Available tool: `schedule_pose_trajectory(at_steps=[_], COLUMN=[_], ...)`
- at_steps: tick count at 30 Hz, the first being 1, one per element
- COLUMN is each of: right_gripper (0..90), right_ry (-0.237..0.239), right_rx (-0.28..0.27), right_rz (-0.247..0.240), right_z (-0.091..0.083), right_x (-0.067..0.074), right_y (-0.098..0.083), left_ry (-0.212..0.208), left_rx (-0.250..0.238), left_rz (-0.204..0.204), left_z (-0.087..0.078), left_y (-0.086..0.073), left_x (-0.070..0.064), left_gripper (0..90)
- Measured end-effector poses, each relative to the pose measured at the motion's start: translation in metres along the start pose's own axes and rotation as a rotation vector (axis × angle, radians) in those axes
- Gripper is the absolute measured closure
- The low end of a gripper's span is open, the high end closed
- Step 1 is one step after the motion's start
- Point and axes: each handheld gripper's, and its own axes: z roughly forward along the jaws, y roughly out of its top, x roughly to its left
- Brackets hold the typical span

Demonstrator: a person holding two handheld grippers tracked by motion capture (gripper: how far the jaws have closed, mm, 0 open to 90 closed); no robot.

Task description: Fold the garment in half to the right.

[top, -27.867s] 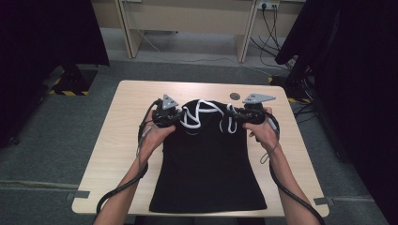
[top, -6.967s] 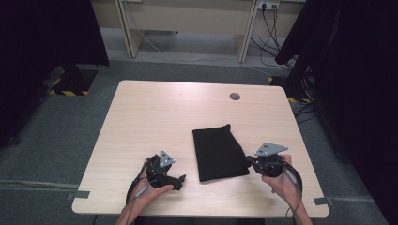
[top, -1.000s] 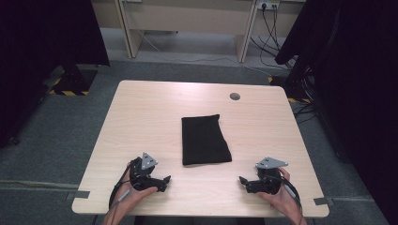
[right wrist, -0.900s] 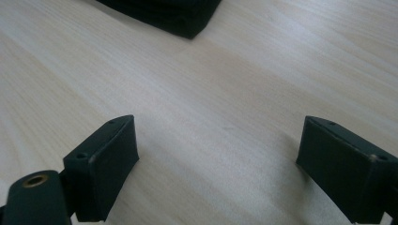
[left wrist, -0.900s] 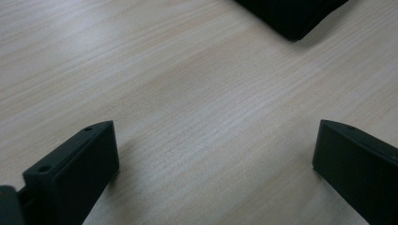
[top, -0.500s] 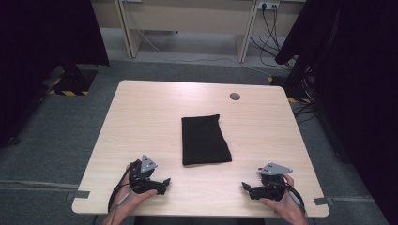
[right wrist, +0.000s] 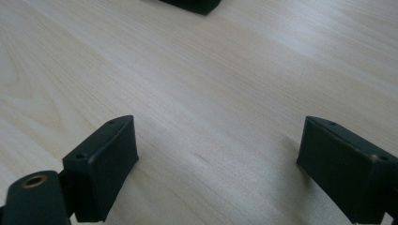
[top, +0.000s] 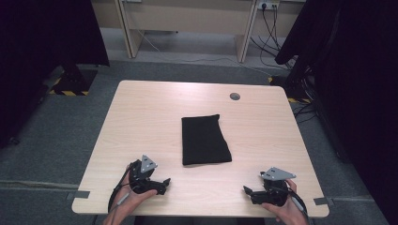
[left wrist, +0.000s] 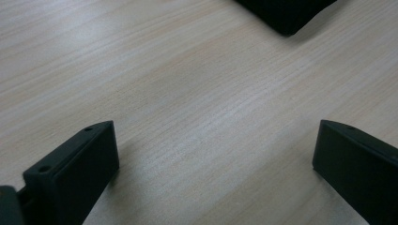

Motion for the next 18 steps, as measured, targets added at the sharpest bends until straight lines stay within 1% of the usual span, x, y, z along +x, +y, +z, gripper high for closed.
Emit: schedule_pose_trajectory(at_steps=[18], right_gripper=[12.5], right_ry=[0.002], right_rx=[-0.005], right_rz=[-0.001], right_z=[-0.0038], right_x=[0.0014], right_y=[-0.0044], left_ry=[0.0], left_rx=[0.0], left_rz=[0.0], left_z=[0.0], left_y=[0.0], left_x=[0.0], left_gripper=[0.0])
